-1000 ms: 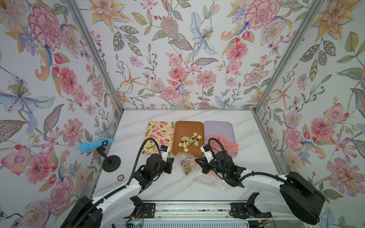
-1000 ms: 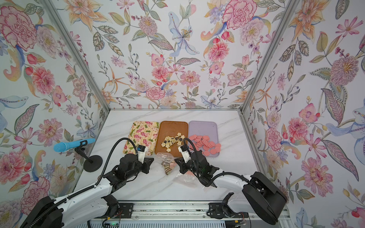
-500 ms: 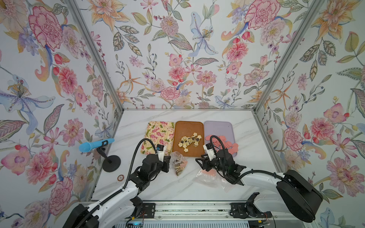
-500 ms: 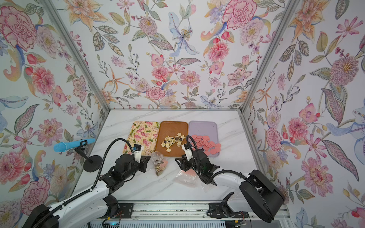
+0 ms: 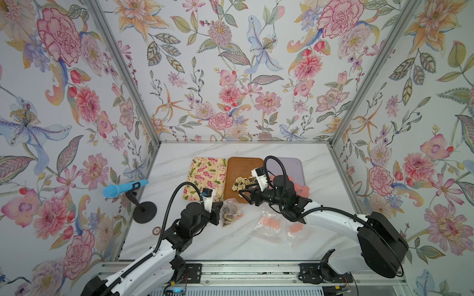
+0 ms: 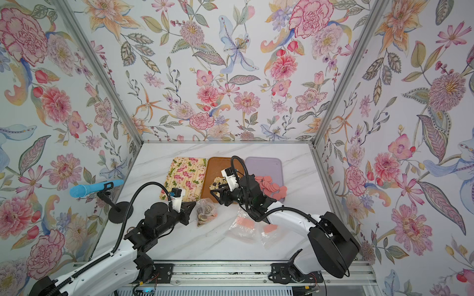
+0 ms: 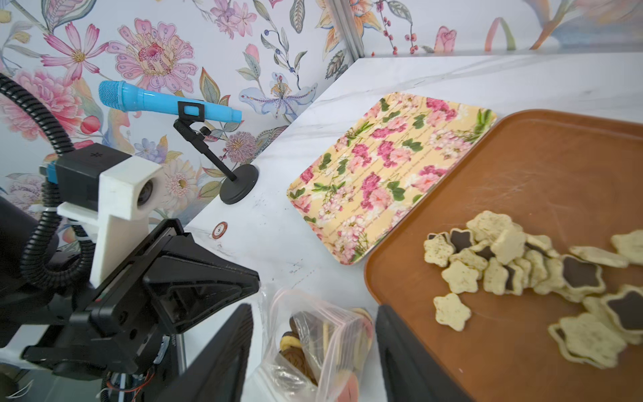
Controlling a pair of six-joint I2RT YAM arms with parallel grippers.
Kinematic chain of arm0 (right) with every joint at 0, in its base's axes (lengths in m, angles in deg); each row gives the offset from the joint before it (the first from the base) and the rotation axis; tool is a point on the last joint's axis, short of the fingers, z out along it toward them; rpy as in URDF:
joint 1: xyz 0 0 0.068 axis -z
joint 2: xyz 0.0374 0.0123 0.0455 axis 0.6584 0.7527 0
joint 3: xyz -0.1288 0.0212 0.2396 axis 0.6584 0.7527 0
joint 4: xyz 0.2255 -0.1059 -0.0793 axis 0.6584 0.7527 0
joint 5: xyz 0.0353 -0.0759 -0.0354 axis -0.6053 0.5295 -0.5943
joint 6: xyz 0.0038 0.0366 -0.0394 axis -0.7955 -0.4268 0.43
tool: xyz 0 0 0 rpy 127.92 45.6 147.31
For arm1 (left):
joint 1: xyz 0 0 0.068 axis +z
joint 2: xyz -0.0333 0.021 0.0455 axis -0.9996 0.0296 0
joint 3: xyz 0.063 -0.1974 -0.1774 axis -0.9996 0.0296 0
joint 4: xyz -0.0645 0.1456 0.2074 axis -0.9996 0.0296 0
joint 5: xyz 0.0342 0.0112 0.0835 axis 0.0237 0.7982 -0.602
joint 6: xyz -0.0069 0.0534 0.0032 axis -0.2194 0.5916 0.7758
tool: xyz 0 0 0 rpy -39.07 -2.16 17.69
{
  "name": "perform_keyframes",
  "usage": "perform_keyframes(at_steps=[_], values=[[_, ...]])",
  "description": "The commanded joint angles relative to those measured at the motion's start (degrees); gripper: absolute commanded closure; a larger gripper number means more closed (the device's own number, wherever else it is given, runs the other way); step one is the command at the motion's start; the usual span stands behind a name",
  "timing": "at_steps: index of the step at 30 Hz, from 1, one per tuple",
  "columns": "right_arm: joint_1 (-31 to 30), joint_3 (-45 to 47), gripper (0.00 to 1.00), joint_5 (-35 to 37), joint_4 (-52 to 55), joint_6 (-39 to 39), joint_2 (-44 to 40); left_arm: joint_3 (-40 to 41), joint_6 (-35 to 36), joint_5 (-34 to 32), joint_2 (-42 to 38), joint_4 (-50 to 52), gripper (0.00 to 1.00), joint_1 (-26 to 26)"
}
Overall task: Pour cookies out of the ziploc bag
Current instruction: Adjust the ziploc bag at the center of the board.
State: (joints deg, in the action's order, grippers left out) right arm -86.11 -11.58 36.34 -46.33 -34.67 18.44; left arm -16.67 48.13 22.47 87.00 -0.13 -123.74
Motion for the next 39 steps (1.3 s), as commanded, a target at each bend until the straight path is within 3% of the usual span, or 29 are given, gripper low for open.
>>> perform_keyframes(at_steps=[1,21,23,26,28,31,37,39], values=[[-1.6,-1.9,0.41,-4.0,2.6,-3.5,2.8,-0.4,0.6,0.3,0.2,-0.6,1.00,-0.7],[-5.6,-6.2,0.42,-5.6,5.1,-10.1,10.0,-1.2,1.4,-0.8,0.2,0.5,1.00,-1.5],[-5.8,-6.9,0.47,-6.0,4.2,-10.7,11.2,-1.1,1.4,-0.8,0.1,0.7,1.00,-1.5],[-5.9,-6.2,0.66,-6.5,0.3,-12.5,12.0,-1.3,1.4,-1.2,0.3,1.7,1.00,-1.6],[-6.0,-6.4,0.73,-7.2,-0.3,-13.3,12.7,-1.4,1.3,-1.1,0.3,2.1,1.00,-1.6],[-5.8,-6.1,0.98,-7.3,-1.5,-13.8,13.3,-1.5,1.4,-1.6,0.2,2.6,1.00,-1.6],[-4.6,-4.8,1.00,-7.8,-2.2,-14.3,11.9,-2.3,1.5,-2.4,0.2,3.8,1.00,-1.6],[-4.1,-4.6,1.00,-8.1,-1.3,-13.9,11.1,-2.6,0.9,-3.0,0.2,4.2,0.79,-1.5]])
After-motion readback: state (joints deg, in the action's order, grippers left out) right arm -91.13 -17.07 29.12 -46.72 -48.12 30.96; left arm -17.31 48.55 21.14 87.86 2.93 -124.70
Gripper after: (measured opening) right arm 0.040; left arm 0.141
